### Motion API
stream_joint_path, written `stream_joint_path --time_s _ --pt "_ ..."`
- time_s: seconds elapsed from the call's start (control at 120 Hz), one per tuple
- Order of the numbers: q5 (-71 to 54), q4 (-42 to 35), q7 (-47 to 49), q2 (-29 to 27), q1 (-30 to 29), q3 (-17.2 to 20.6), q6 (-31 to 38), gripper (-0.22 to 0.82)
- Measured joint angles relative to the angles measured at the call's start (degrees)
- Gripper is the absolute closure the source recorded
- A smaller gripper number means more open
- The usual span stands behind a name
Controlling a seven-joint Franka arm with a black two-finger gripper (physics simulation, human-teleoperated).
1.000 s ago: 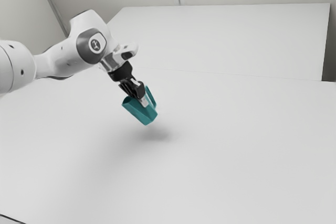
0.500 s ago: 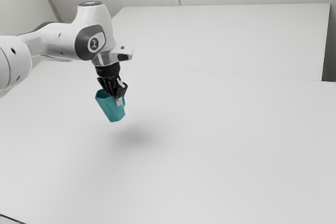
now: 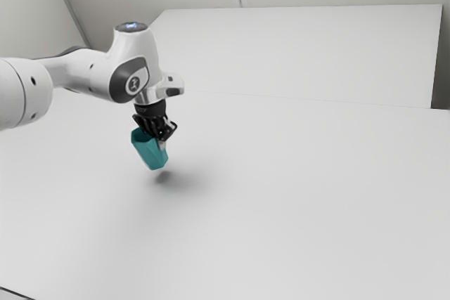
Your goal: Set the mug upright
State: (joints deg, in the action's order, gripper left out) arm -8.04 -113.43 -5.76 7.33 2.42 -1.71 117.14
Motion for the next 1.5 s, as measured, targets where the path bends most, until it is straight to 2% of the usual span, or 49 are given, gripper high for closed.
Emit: stream_joint_path --time_s 0.408,0.933,1.0,1.125,1.217,1.342,1.5 --pt "-0.57 -4.48 5.97 -0.46 0.05 0.81 5.42 0.78" --pt "-0.76 -7.88 11.55 -0.55 0.05 1.53 8.92 0.77" --pt "-0.46 -8.31 11.91 -0.6 0.03 1.56 9.13 0.69" --pt "0.09 -8.5 12.4 -0.84 0.05 1.76 9.21 0.41" --pt "0.49 -7.17 12.68 -1.36 0.04 1.77 8.26 0.27" --pt "1.52 -1.77 12.95 -1.88 0.05 1.76 3.67 0.15" --pt "3.56 6.71 13.04 -2.09 0.05 1.59 -5.66 0.07"
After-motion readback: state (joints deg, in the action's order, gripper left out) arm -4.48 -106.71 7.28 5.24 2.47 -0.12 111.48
